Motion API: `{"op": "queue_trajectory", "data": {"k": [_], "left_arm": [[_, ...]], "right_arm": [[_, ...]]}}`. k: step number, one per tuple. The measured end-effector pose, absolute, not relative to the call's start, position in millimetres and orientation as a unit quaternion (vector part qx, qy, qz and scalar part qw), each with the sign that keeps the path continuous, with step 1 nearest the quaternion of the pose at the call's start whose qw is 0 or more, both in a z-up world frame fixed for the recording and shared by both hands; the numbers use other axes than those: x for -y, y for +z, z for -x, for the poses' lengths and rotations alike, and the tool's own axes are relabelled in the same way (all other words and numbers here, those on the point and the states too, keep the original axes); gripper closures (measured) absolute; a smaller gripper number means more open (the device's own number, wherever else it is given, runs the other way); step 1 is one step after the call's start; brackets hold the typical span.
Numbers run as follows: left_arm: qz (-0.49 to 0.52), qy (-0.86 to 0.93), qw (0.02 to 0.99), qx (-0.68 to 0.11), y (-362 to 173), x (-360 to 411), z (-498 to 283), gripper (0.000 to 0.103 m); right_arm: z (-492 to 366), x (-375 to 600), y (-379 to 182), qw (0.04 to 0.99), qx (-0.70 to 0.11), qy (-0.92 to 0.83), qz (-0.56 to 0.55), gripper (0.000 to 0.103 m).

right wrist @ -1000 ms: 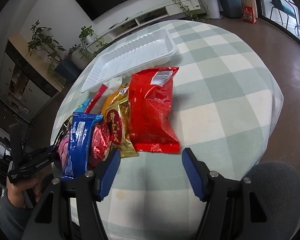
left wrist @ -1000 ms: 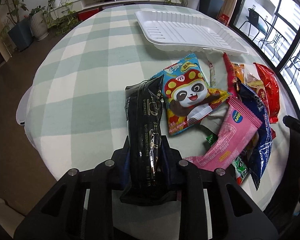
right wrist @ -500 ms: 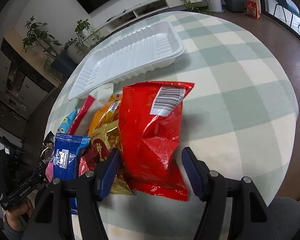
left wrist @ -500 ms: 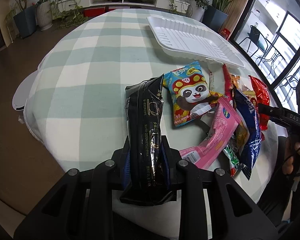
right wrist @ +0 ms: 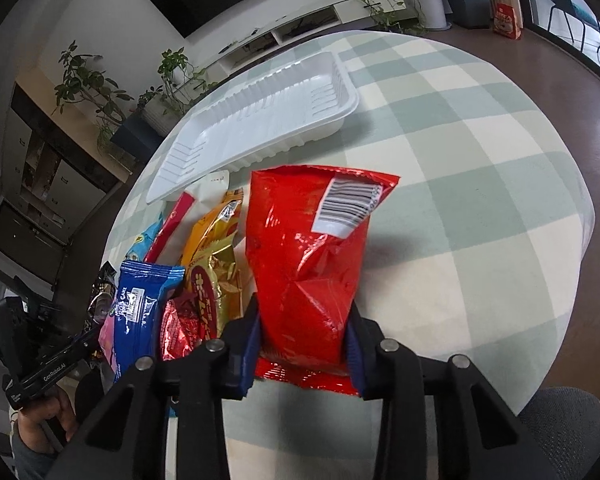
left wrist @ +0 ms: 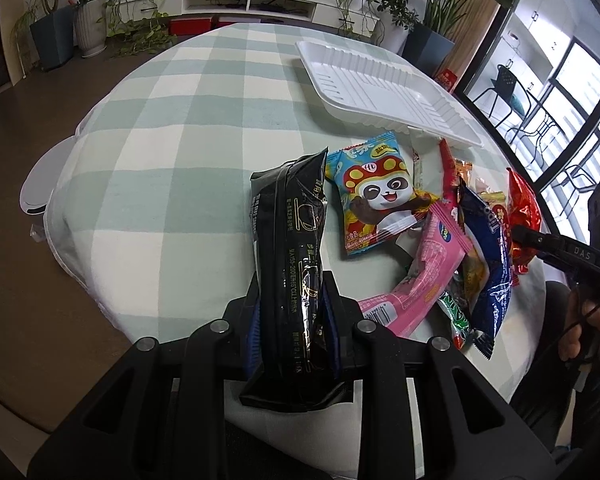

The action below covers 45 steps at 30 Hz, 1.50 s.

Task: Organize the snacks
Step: 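Carry the black bar and red bag into the white tray and release both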

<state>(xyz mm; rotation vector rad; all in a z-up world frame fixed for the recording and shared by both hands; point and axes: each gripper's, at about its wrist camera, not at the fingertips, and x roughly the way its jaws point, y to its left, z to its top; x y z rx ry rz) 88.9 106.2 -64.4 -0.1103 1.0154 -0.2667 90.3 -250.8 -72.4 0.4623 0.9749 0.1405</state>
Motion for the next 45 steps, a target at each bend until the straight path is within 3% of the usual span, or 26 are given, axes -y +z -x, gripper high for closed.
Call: {"op": "queue_trajectory", "data": {"k": [30, 45], "left_arm": [[0.097, -0.158, 0.876, -0.446, -37.4, -113.5, -84.2, 0.080], [0.023, -0.187, 0.900, -0.393, 43.5, -83.6, -205.6, 0.079]], "right_arm": [[-68.7, 308.3, -64.6, 0.855, -0.411, 0.028, -0.316, 0.065], [-156.1, 365.8, 11.8, 0.885, -0.367, 0.006, -0.286, 0.065]]}}
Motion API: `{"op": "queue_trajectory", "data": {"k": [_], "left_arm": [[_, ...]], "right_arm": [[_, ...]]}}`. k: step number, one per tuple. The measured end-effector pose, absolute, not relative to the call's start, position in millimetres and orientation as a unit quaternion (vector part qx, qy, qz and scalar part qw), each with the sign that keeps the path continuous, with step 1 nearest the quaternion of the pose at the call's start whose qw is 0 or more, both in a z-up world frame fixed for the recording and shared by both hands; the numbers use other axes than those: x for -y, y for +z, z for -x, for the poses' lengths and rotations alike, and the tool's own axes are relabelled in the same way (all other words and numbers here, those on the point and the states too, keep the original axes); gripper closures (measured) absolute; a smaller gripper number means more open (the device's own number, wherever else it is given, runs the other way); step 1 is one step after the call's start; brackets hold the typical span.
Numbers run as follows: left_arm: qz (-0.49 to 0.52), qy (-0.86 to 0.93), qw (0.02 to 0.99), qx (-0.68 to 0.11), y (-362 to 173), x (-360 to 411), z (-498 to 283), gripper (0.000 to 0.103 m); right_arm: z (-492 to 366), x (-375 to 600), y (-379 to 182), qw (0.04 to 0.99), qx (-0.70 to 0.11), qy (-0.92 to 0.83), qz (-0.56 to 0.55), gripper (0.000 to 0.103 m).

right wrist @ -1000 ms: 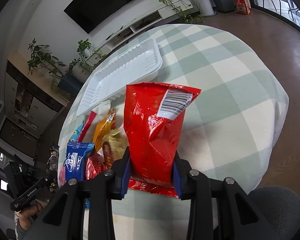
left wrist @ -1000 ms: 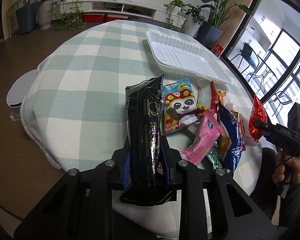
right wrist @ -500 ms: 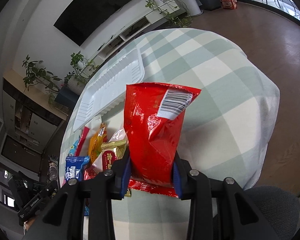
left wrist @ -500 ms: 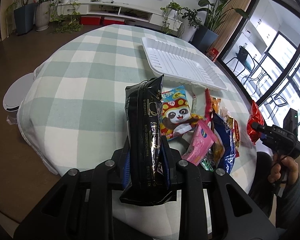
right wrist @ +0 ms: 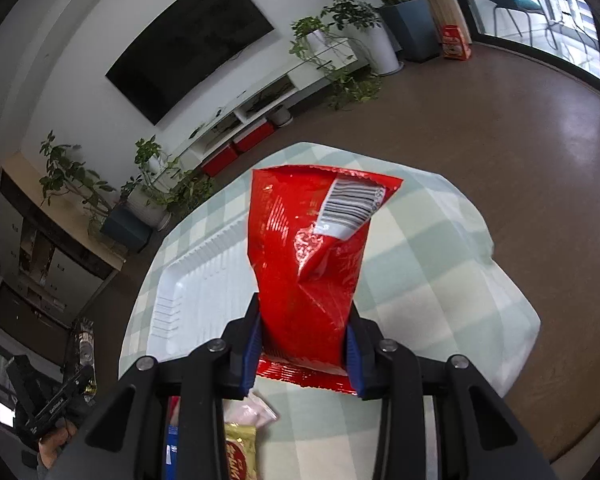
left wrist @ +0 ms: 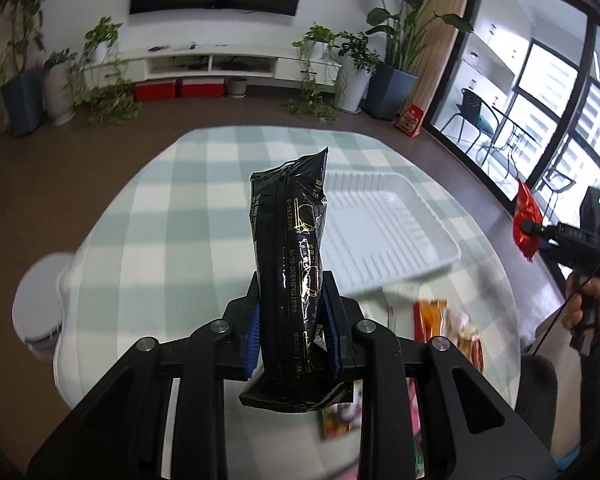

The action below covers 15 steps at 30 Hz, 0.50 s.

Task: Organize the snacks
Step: 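Carry the black bar and red bag into the white tray and release both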

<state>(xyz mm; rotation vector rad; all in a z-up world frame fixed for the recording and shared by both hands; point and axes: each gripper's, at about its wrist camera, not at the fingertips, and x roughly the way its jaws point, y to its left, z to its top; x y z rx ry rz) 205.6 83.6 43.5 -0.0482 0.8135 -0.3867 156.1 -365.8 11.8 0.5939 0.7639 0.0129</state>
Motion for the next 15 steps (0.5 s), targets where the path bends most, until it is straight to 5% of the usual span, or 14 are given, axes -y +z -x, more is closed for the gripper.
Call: {"op": "queue_trajectory", "data": {"k": [15], "left_arm": [[-0.024, -0.202, 0.857, -0.473, -22.2, 7.0, -342.7, 0.079]], "right_arm": [[-307.3, 264.6, -31.7, 0.849, -0.494, 0.100, -0.160, 0.065]]}}
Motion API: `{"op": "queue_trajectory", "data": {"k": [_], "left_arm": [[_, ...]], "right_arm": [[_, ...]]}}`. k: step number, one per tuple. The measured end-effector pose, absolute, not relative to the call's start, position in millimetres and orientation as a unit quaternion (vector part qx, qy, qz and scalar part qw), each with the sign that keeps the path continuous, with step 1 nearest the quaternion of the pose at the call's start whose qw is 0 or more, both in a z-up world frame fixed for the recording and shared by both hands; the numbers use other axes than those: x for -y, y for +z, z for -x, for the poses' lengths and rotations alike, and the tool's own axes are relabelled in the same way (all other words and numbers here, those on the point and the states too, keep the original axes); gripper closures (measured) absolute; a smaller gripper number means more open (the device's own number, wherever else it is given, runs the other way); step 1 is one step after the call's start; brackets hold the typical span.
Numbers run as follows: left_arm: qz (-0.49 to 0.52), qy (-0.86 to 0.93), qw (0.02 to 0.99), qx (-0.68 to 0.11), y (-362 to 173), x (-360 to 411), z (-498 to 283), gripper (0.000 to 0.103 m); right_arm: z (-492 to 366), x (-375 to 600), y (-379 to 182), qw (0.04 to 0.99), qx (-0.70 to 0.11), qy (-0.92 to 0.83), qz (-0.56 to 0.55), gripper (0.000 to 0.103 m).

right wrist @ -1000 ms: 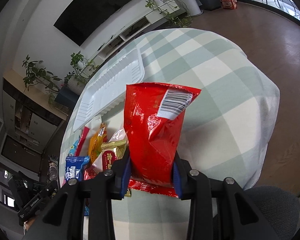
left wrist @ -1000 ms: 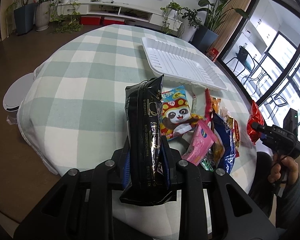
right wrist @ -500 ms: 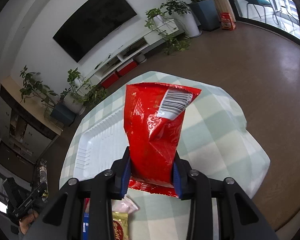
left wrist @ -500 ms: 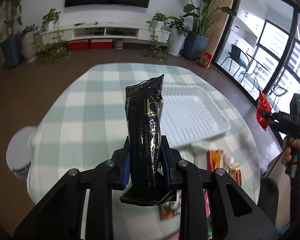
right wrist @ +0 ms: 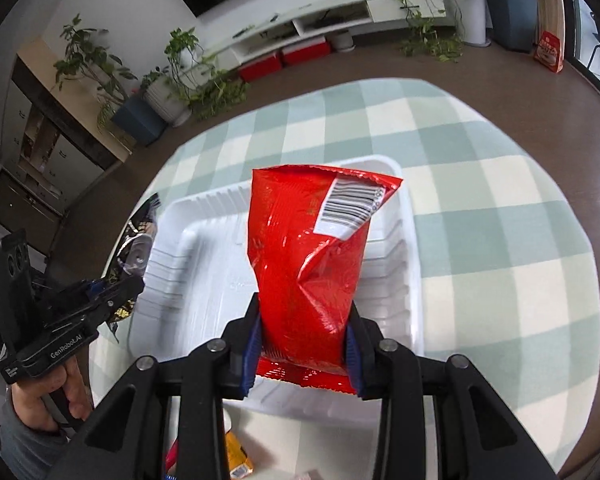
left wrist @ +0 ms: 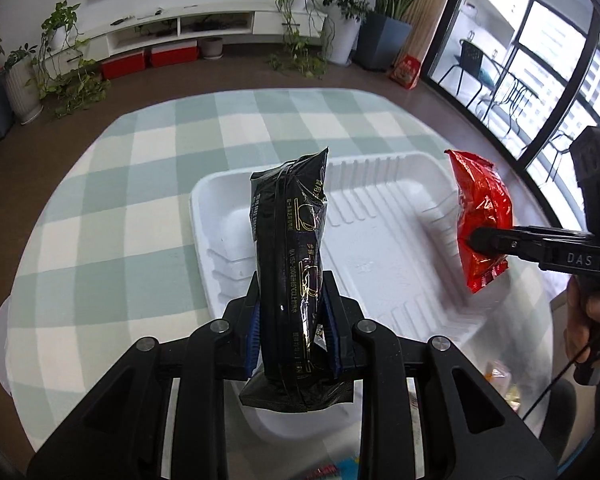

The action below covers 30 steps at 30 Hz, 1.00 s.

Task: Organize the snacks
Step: 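Carry the black bar and red bag into the white tray and release both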

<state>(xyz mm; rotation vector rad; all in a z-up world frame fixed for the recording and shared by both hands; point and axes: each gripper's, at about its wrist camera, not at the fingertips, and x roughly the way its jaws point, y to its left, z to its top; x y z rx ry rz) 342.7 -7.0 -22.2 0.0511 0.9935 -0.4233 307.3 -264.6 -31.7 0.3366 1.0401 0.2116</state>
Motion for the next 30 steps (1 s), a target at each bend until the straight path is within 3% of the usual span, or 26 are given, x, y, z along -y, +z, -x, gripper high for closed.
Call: {"op": "queue_trajectory", "data": {"k": [15, 18, 27, 28, 30], "left_arm": [[-0.065, -0.196, 0.844, -0.495, -71.0, 31.3, -358.0, 0.077], [-0.078, -0.191, 0.844, -0.494, -69.5, 35.1, -356.7, 0.077], [-0.069, -0.192, 0.861, -0.466, -50.9, 30.2, -350.9, 0.074], [-0.068, -0.191, 0.863, -0.462, -47.3, 29.3, -349.1, 0.070], [-0.066, -0.193, 0.869, -0.450, -37.6, 26.7, -343.8, 0.049]], "right_arm": [[-327.4, 250.9, -62.6, 0.844, -0.520, 0.082, -0.103, 0.063], [-329.9, 246.7, -64.2, 0.845, -0.521, 0.074, -0.094, 0.052], [-322.2, 254.1, -56.9, 0.854, -0.504, 0.071, -0.110, 0.037], [-320.7, 254.7, -53.4, 0.856, -0.500, 0.071, -0.110, 0.035], [-316.6, 256.9, -45.9, 0.861, -0.490, 0.076, -0.117, 0.033]]}}
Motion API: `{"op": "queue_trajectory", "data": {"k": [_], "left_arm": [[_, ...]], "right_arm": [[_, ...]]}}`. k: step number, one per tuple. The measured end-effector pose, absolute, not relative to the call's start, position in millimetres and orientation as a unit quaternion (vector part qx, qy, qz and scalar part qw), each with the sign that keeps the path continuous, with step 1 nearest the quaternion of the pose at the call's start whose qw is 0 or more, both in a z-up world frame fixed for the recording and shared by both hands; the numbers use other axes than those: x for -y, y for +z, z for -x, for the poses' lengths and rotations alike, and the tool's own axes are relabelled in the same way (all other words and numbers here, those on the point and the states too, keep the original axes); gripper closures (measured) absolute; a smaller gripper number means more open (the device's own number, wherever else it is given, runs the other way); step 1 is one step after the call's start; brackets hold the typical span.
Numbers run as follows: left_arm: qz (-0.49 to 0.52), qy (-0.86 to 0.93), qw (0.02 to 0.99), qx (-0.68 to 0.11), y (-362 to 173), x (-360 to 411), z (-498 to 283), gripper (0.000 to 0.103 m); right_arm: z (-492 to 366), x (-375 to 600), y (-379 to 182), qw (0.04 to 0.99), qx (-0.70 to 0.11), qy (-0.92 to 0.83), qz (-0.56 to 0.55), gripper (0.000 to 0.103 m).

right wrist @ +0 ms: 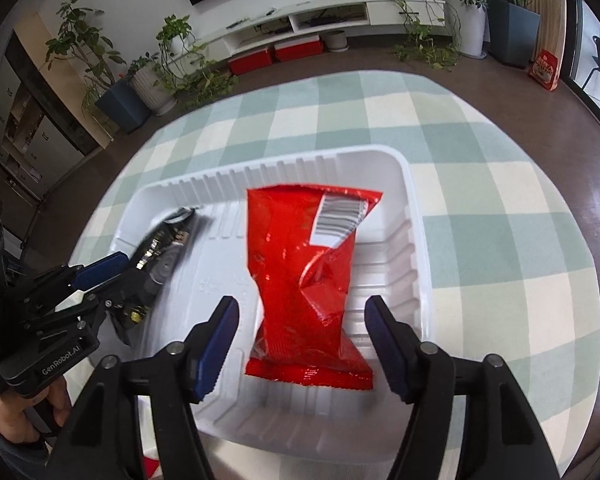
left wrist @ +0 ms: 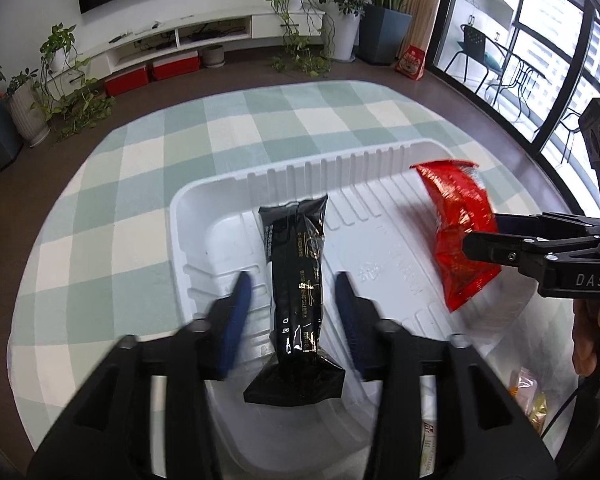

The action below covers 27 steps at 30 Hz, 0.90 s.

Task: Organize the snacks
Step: 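Carry the black bar and red bag into the white tray and release both, then withdraw both tools from the tray back toward the snack pile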

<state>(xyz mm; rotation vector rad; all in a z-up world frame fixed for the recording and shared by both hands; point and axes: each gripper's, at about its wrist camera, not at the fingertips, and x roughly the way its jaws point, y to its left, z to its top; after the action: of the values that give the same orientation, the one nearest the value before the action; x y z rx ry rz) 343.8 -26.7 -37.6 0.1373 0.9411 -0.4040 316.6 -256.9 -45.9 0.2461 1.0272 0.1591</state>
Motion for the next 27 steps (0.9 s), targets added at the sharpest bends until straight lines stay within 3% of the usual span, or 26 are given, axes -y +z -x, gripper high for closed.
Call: {"op": "queue_trajectory", "data": {"k": [1, 4, 11, 13, 17, 23, 27], "left_arm": [[-0.065, -0.194, 0.873, -0.442, -32.0, 25.0, -339.6, 0.042], [-0.066, -0.195, 0.883, -0.422, -14.7, 17.6, -325.9, 0.039], [-0.017, -0.213, 0.904, -0.369, 34.9, -10.8, -290.0, 0.000], [0.005, -0.217, 0.913, -0.345, 50.5, -19.0, -280.0, 0.000], [0.064, -0.206, 0.946, -0.241, 80.6, -37.7, -255.8, 0.000], [0.109, -0.194, 0.944, -0.242, 105.3, -52.4, -247.5, 0.000], [0.139, -0.200, 0.954, -0.174, 133.6, -68.8, -223.1, 0.000]], "right_arm": [[-313.1, 258.6, -40.5, 0.863, -0.484, 0.079, -0.123, 0.033], [-298.3, 265.3, -22.0, 0.874, -0.458, 0.086, -0.137, 0.029], [-241.4, 282.3, 27.7, 0.907, -0.379, 0.094, -0.158, 0.019], [-220.5, 288.0, 36.3, 0.915, -0.354, 0.099, -0.168, 0.012], [-185.1, 295.8, 41.0, 0.922, -0.329, 0.090, -0.185, 0.012], [-140.9, 289.0, 30.5, 0.920, -0.331, 0.093, -0.186, 0.012], [-118.4, 288.8, 15.9, 0.914, -0.337, 0.096, -0.206, 0.012]]}}
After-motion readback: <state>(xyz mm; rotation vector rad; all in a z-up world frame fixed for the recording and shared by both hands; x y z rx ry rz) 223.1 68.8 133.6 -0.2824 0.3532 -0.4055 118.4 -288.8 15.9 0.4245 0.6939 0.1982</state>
